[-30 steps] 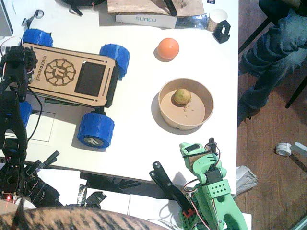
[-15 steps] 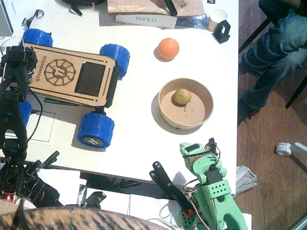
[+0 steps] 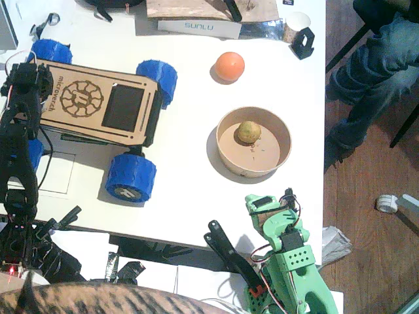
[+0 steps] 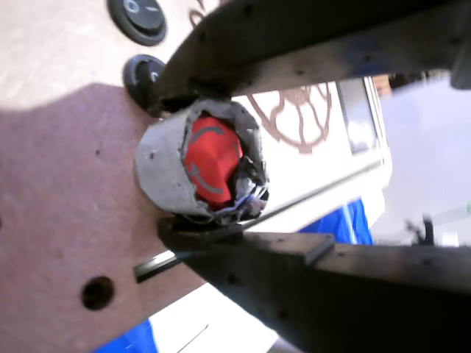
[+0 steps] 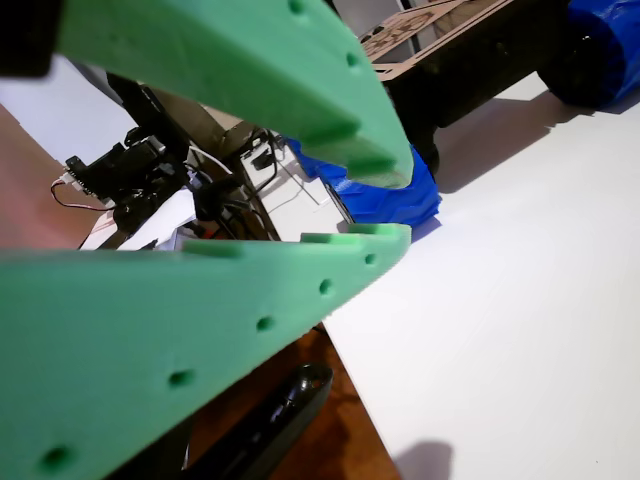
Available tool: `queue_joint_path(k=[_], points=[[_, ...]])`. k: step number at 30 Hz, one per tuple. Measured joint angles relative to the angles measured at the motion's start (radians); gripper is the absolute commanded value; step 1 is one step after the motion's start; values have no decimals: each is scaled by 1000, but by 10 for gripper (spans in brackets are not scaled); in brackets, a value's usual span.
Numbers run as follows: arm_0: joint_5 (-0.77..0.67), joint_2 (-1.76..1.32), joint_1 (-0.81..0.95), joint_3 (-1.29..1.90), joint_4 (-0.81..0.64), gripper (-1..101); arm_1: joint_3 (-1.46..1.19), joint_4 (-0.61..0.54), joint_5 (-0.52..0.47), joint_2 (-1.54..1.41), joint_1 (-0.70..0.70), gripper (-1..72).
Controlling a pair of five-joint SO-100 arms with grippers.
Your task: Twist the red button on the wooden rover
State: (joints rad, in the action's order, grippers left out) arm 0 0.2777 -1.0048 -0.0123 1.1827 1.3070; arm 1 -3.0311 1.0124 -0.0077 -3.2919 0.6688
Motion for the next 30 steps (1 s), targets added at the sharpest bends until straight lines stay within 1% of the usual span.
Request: queue_joint_path(k=[14,18,24,30], points=[[287,32,25,-8,0,-2,0,0,0,0,0,3],[348,44,25,-17,0,-2,0,0,0,0,0,3],[416,55,31,-23,0,-2,0,0,0,0,0,3],[454,57,31,-25,0,-2,0,0,0,0,0,3]])
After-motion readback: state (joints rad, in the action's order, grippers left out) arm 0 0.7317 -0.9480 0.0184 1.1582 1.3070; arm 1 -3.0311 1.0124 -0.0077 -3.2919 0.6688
